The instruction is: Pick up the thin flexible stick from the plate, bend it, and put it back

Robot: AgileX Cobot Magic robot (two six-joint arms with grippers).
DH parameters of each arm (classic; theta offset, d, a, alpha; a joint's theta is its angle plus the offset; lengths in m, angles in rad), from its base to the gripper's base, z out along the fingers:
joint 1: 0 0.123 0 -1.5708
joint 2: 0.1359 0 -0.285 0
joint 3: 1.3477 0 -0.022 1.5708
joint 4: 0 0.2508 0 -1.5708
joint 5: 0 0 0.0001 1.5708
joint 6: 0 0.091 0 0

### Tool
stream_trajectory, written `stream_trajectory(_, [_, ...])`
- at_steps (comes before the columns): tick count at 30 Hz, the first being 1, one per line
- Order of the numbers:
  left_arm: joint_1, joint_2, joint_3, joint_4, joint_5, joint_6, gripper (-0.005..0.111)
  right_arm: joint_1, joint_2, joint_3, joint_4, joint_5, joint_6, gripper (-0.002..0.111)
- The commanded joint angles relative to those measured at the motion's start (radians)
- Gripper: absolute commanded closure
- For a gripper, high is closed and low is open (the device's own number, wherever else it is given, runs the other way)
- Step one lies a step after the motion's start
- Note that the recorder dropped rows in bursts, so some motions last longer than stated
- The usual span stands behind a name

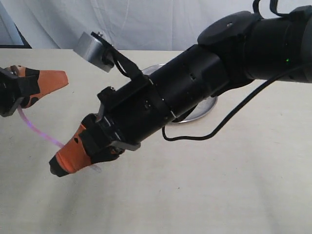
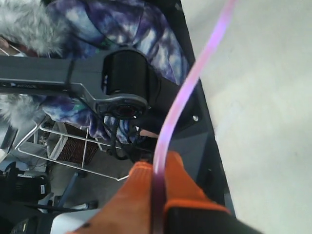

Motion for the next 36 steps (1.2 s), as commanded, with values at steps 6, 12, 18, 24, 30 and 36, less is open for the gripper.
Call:
stream_trajectory(6, [-0.002, 0.005, 0.001, -0.082, 0.058, 0.020, 0.106, -0.004, -0.040, 0.002, -0.078, -0.030, 0.002, 0.109])
stream_trajectory(12, [-0.002, 0.005, -0.015, -0.082, 0.118, -0.016, 0.106, -0.004, -0.040, 0.002, -0.200, -0.110, 0.081, 0.109])
stream_trajectory(18, [-0.002, 0.005, -0.019, -0.082, 0.143, -0.072, 0.106, -0.004, -0.021, 0.002, -0.284, -0.199, 0.143, 0.109])
stream_trajectory(24, [-0.002, 0.005, -0.031, -0.082, 0.170, -0.090, 0.106, -0.004, 0.037, 0.002, -0.264, -0.231, 0.143, 0.109])
stream_trajectory(30, [-0.002, 0.005, -0.031, -0.082, 0.141, -0.080, 0.106, -0.004, 0.062, 0.002, -0.233, -0.259, 0.143, 0.109])
stream_trajectory(36, [-0.002, 0.005, -0.031, -0.082, 0.062, -0.056, 0.099, -0.004, 0.038, 0.002, -0.211, -0.243, 0.139, 0.109])
